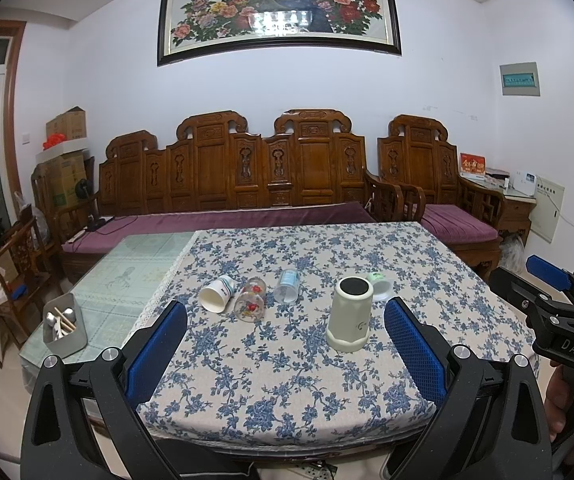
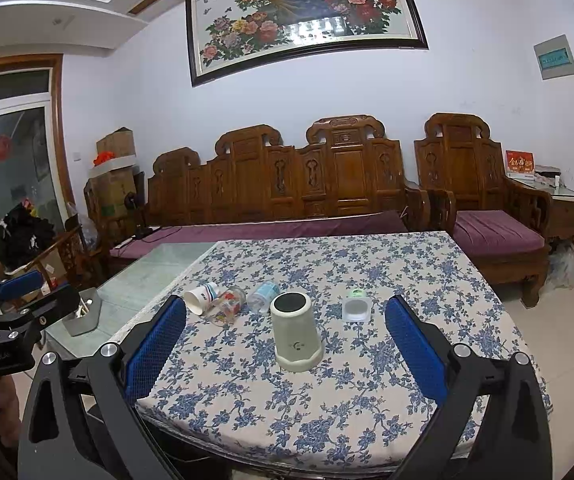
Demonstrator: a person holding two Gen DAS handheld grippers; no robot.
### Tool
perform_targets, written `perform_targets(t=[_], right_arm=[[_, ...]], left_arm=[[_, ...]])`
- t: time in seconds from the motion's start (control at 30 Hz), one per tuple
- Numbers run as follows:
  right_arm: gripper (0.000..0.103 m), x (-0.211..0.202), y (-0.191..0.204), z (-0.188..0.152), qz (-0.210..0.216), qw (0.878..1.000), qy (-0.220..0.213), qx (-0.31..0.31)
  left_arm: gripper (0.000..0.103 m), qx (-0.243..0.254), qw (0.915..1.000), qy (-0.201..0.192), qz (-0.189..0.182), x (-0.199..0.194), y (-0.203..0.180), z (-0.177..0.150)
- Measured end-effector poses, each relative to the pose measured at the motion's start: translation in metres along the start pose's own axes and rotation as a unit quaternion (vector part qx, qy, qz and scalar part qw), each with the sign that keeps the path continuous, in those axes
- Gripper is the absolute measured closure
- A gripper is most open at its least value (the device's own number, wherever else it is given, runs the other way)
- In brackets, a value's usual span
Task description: Flip cup upside down
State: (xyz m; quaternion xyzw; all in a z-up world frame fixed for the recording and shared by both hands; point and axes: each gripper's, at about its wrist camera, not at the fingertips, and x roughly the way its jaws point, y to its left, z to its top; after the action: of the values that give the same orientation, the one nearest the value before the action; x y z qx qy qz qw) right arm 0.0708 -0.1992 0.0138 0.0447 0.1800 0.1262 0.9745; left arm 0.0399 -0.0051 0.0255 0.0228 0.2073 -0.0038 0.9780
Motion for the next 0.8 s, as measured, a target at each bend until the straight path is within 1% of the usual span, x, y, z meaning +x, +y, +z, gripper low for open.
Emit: perform_targets(t=[0.8], right_arm=[[0.003,-0.0004,0.0015,0.0,0.0,1.0,0.0,0.001]], left_arm=[[0.008,0.002,1.0,0.0,-0.002,-0.0005,-0.0021,-0.0031]])
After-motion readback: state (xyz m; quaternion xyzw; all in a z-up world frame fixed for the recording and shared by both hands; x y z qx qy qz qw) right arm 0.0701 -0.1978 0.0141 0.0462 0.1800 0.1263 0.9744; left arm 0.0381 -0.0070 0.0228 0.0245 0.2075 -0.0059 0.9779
